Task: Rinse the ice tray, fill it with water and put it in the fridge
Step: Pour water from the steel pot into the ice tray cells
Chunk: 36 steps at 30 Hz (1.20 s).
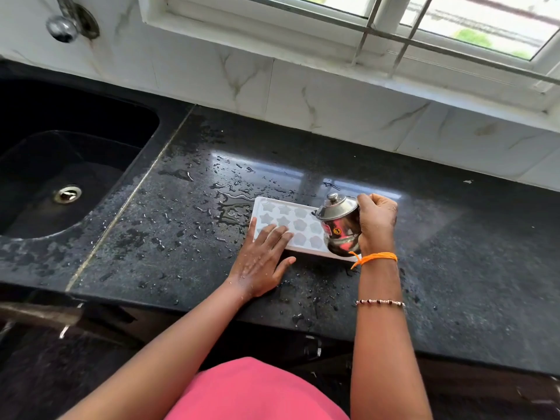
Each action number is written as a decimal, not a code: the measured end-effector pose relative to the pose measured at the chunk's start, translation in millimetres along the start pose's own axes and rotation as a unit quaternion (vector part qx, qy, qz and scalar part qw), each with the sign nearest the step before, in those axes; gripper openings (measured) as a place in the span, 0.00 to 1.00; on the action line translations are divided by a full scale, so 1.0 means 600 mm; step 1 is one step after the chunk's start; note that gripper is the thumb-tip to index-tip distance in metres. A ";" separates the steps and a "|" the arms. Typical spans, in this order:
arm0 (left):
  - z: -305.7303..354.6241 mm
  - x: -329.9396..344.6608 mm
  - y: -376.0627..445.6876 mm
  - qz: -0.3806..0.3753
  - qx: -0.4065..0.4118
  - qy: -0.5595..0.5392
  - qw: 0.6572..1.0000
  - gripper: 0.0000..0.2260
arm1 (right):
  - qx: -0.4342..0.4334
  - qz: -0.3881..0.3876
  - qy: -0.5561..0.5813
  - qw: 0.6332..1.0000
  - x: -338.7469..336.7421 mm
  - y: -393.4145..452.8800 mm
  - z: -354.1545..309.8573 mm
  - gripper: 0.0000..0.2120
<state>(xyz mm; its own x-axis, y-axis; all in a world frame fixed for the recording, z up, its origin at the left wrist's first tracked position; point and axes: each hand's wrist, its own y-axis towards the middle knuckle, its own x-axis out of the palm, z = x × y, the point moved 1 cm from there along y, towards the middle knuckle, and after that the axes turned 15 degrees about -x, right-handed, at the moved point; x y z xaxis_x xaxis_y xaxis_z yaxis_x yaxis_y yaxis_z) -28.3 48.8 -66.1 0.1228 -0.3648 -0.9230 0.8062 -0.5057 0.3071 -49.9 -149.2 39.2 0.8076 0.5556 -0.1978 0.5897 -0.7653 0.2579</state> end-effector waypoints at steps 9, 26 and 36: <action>0.000 0.003 0.000 0.002 0.005 -0.010 1.000 0.24 | -0.036 -0.028 -0.079 0.996 0.016 -0.010 -0.008 0.16; -0.001 0.004 0.000 0.000 0.008 -0.011 1.000 0.24 | -0.040 -0.016 -0.115 0.992 0.008 -0.012 -0.018 0.17; -0.001 0.005 0.001 -0.001 0.009 -0.013 1.000 0.24 | -0.043 -0.023 -0.114 0.992 0.009 -0.014 -0.020 0.15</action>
<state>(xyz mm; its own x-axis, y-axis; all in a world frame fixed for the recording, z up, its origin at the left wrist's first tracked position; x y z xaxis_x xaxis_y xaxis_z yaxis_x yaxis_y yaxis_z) -27.0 48.3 -68.8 0.1051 -0.3845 -0.9171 0.7965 -0.5197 0.3092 -50.3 -135.6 47.5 0.7631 0.4935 -0.4173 0.6320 -0.7049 0.3220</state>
